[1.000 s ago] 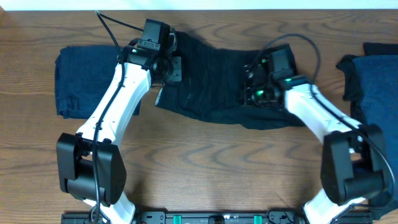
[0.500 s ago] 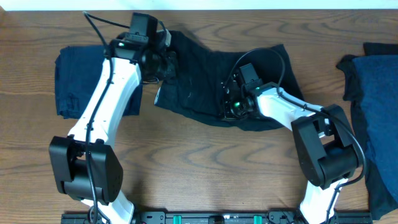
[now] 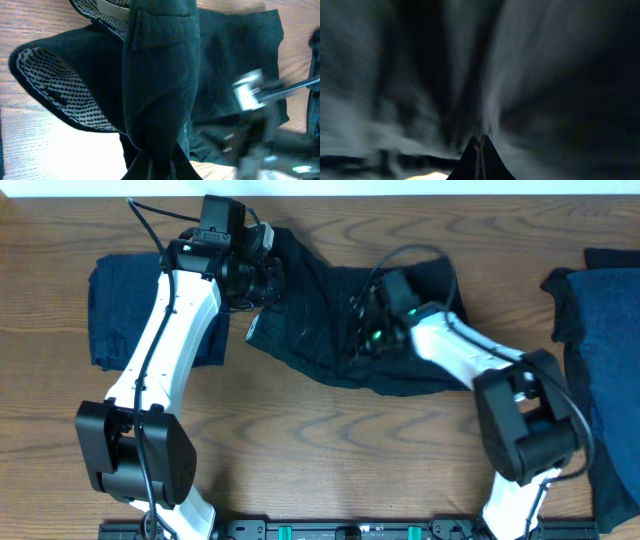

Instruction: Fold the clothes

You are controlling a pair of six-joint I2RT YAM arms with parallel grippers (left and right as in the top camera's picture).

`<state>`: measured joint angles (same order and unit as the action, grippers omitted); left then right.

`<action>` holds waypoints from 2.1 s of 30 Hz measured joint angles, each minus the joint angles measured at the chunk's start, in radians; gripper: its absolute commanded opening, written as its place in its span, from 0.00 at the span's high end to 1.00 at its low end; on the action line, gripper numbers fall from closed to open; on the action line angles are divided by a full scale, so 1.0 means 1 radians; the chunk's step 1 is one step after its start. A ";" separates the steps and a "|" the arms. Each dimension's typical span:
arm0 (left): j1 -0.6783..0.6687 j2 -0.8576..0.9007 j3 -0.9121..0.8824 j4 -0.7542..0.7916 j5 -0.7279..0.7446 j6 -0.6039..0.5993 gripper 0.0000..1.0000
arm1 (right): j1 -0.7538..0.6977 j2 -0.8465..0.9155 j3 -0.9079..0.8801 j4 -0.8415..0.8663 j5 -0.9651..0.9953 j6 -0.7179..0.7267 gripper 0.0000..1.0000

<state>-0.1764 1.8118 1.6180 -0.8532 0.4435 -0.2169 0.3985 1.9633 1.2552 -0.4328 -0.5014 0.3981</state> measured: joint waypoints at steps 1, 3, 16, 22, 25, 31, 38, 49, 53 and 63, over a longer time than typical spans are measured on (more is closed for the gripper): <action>0.000 0.000 0.000 0.000 0.000 0.000 0.94 | -0.013 -0.010 0.007 0.004 0.000 0.000 0.99; 0.000 0.000 0.000 0.000 0.002 0.000 0.94 | -0.043 -0.035 0.021 0.015 0.005 -0.002 0.99; 0.000 0.000 0.008 -0.023 0.003 -0.050 0.94 | -0.008 0.099 0.031 0.178 0.057 -0.008 0.99; 0.000 0.000 0.032 -0.058 0.029 -0.056 0.94 | 0.024 0.171 0.037 0.266 0.026 -0.004 0.99; 0.000 0.000 0.032 -0.060 0.049 -0.057 0.94 | 0.024 0.173 0.039 0.271 0.021 -0.004 0.99; 0.000 0.000 0.032 -0.060 0.063 -0.058 0.94 | -0.011 0.158 0.040 0.273 0.019 -0.004 0.99; 0.000 0.000 0.032 -0.062 0.071 -0.060 0.94 | -0.096 0.103 0.053 0.370 0.027 -0.003 0.99; 0.000 0.000 0.032 -0.068 0.074 -0.065 0.94 | -0.084 0.146 0.058 0.534 0.068 0.001 0.99; 0.000 0.000 0.032 -0.074 0.074 -0.067 0.94 | -0.051 0.223 0.059 0.630 0.080 0.008 0.98; 0.000 0.000 0.032 -0.080 0.074 -0.068 0.94 | 0.008 0.314 0.059 0.762 0.139 0.011 0.99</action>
<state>-0.1764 1.8118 1.6505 -0.9337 0.5175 -0.2848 0.4068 2.2768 1.3144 0.3290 -0.3622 0.4095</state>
